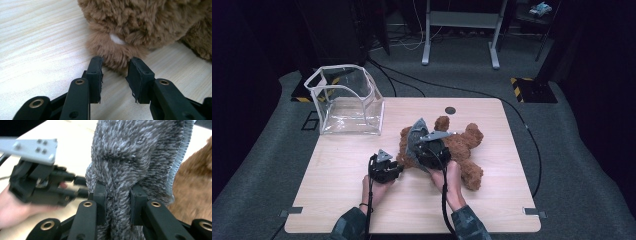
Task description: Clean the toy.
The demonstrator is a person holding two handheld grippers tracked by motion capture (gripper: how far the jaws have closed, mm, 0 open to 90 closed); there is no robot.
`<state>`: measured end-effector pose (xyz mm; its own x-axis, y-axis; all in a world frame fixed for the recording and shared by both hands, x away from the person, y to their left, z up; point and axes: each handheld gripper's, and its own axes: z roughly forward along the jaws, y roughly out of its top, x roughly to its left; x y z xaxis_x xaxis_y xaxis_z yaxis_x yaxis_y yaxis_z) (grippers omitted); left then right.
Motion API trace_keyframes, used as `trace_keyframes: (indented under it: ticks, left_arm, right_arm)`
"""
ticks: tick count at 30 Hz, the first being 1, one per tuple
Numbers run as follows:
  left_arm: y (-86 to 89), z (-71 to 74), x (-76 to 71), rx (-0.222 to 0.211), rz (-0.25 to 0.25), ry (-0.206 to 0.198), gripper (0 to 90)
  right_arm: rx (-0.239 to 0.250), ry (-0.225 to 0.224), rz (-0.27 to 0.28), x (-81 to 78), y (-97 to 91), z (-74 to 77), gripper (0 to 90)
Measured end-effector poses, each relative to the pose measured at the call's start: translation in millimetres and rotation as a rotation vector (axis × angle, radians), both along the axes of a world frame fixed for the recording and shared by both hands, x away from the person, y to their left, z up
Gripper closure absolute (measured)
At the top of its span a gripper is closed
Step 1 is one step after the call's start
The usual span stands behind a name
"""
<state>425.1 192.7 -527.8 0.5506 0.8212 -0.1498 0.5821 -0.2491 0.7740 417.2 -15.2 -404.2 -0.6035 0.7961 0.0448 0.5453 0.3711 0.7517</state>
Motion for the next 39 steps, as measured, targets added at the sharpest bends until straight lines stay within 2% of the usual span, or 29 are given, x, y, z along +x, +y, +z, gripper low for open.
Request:
trace_keyframes:
  ticks: [1, 3, 4, 6, 8, 9, 11, 12, 14, 15, 16, 17, 18, 19, 21, 23, 27, 28, 30, 33, 37, 39]
  left_arm:
    - [0.1, 0.0, 0.2, 0.002, -0.001, -0.002, 63.4]
    - [0.2, 0.1, 0.2, 0.000, -0.002, 0.000, 63.4]
    - [0.2, 0.1, 0.1, -0.001, -0.002, 0.001, 63.3]
    - [0.3, 0.3, 0.1, 0.010, -0.010, -0.003, 62.9]
    - [0.1, 0.4, -0.2, 0.020, -0.024, -0.008, 57.5]
    - [-1.1, 0.0, -0.7, 0.008, -0.017, -0.008, 53.1]
    - [-0.8, 0.4, -0.3, 0.018, -0.031, -0.008, 42.5]
    - [-0.3, 0.6, -0.2, 0.029, -0.039, -0.009, 39.6]
    - [-0.7, 0.4, -0.6, 0.015, -0.029, -0.014, 35.7]
    - [-0.3, 0.9, -1.3, 0.011, -0.028, -0.022, 34.5]
    - [-0.2, 1.2, -1.2, 0.010, -0.031, -0.028, 33.9]
    - [-0.5, 1.7, -0.7, 0.011, -0.026, -0.046, 33.5]
    - [-1.4, 2.0, 0.1, 0.000, -0.020, -0.077, 32.8]
    - [-1.4, 2.6, 1.5, 0.003, -0.027, -0.088, 31.7]
    - [-3.3, 4.6, 4.3, -0.001, -0.056, -0.104, 31.7]
    - [-6.5, 3.8, 7.0, 0.017, -0.060, -0.111, 34.5]
    - [-11.6, 2.5, 10.0, 0.076, -0.051, -0.097, 51.0]
    - [-11.7, 2.0, 12.3, 0.083, -0.049, -0.071, 54.6]
    - [-12.4, 0.6, 15.8, 0.084, -0.043, -0.051, 62.2]
    - [-12.2, 0.6, 17.0, 0.099, -0.049, -0.061, 71.0]
    - [-12.0, 0.4, 17.1, 0.096, -0.054, -0.063, 77.5]
    - [-11.7, 0.6, 17.2, 0.101, -0.055, -0.063, 79.2]
  right_arm:
    - [-0.030, 0.011, 0.005, 4.0, 1.6, -3.2, 72.6]
    - [-0.050, 0.058, 0.010, 8.3, 6.3, -16.8, 72.7]
    - [-0.070, 0.067, 0.024, 8.9, 7.3, -24.3, 72.8]
    - [-0.058, 0.092, 0.033, 4.8, 7.6, -32.6, 72.8]
    - [-0.062, 0.100, 0.045, 0.2, 5.2, -31.0, 72.6]
    - [-0.051, 0.100, 0.039, -1.8, 2.3, -26.9, 72.5]
    - [-0.023, 0.051, 0.018, -2.4, -7.6, -15.1, 72.4]
    - [-0.012, 0.031, -0.008, -1.8, -13.6, -8.1, 72.4]
    - [0.008, -0.003, -0.066, 4.1, -28.5, 3.4, 72.3]
    - [0.001, -0.015, -0.070, 7.8, -34.6, 5.1, 72.4]
    - [0.007, -0.005, -0.106, 13.2, -40.6, 5.5, 72.3]
    - [0.017, 0.006, -0.119, 17.0, -43.1, 4.2, 72.4]
    - [0.011, 0.026, -0.130, 21.7, -45.3, 0.9, 72.3]
    - [0.000, 0.042, -0.137, 27.4, -47.2, -4.9, 72.4]
    - [0.014, 0.068, -0.144, 32.2, -49.4, -12.0, 72.5]
    - [0.021, 0.075, -0.147, 34.6, -50.7, -16.1, 72.6]
    - [0.009, 0.092, -0.139, 33.7, -49.7, -19.1, 72.7]
    - [0.006, 0.095, -0.133, 33.6, -50.9, -19.4, 72.8]
    - [0.015, 0.102, -0.126, 34.1, -52.7, -19.7, 72.8]
    - [0.021, 0.109, -0.124, 33.9, -54.2, -19.4, 72.7]
    - [0.007, 0.105, -0.119, 31.9, -59.2, -17.2, 72.6]
    - [0.009, 0.100, -0.134, 29.7, -66.1, -14.9, 72.4]
